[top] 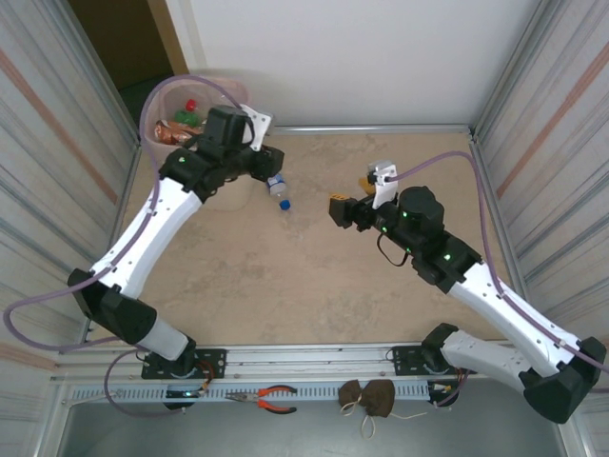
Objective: Put the plastic bottles in the bin
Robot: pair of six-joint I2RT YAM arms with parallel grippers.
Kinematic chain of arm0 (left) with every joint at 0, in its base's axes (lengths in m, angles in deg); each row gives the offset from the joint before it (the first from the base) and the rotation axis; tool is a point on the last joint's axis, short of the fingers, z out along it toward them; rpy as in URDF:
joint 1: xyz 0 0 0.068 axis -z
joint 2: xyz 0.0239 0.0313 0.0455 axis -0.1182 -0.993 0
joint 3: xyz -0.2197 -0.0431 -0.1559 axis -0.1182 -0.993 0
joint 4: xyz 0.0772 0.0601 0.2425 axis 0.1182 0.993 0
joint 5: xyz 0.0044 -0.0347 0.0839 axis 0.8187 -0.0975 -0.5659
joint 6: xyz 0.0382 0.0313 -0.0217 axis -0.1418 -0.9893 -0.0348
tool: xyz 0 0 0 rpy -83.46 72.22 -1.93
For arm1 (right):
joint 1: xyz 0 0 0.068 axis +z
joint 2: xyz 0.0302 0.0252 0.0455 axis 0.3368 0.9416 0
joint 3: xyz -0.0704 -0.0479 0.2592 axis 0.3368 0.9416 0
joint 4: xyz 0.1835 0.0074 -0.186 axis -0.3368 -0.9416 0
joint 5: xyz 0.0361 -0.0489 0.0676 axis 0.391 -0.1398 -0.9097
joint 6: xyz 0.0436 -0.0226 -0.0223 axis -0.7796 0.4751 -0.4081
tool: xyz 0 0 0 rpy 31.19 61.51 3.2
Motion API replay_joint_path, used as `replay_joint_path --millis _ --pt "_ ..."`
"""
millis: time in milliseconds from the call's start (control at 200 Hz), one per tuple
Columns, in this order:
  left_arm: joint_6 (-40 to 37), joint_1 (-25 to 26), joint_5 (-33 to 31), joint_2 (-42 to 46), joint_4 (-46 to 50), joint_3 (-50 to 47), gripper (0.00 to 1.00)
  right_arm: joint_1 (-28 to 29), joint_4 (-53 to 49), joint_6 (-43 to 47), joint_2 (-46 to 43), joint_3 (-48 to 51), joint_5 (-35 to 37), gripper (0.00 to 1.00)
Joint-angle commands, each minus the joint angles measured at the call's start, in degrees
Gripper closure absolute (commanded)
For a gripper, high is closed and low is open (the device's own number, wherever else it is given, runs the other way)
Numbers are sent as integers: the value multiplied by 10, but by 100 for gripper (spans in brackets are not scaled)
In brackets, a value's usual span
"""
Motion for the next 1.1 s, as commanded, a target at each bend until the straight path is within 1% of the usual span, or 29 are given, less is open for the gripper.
replay_joint_path --millis 0,95,256,301,386,466,636,752,807,982,1057,1092 --pt "42 23 -88 -9 -44 -18 53 -13 -6 -24 -20 15 13 16" --pt "77 35 -112 -29 -47 -26 51 -19 -10 -26 -28 20 11 16" --pt "141 45 -121 -66 -44 -40 50 -25 -11 -29 -36 25 10 16" --pt "155 53 -147 -79 -43 -41 49 -27 -11 -30 -37 27 10 16" --pt "177 71 -216 -108 -36 -44 44 -28 -9 -31 -38 29 8 16" --pt "220 75 -239 -135 -21 -41 45 -30 -10 -31 -39 31 5 16" --pt "294 75 -247 -195 -6 -39 46 -34 -10 -32 -44 37 4 16" --pt "323 75 -247 -233 -2 -30 45 -37 -12 -34 -48 39 2 16" --pt "326 75 -246 -252 -7 -26 43 -37 -13 -34 -51 41 2 17" --pt "329 73 -245 -309 -12 1 43 -40 -21 -34 -60 42 2 16" --pt "331 73 -241 -319 -14 8 44 -41 -25 -34 -64 42 2 16" --pt "334 72 -241 -340 -14 11 45 -44 -27 -34 -65 41 2 16"
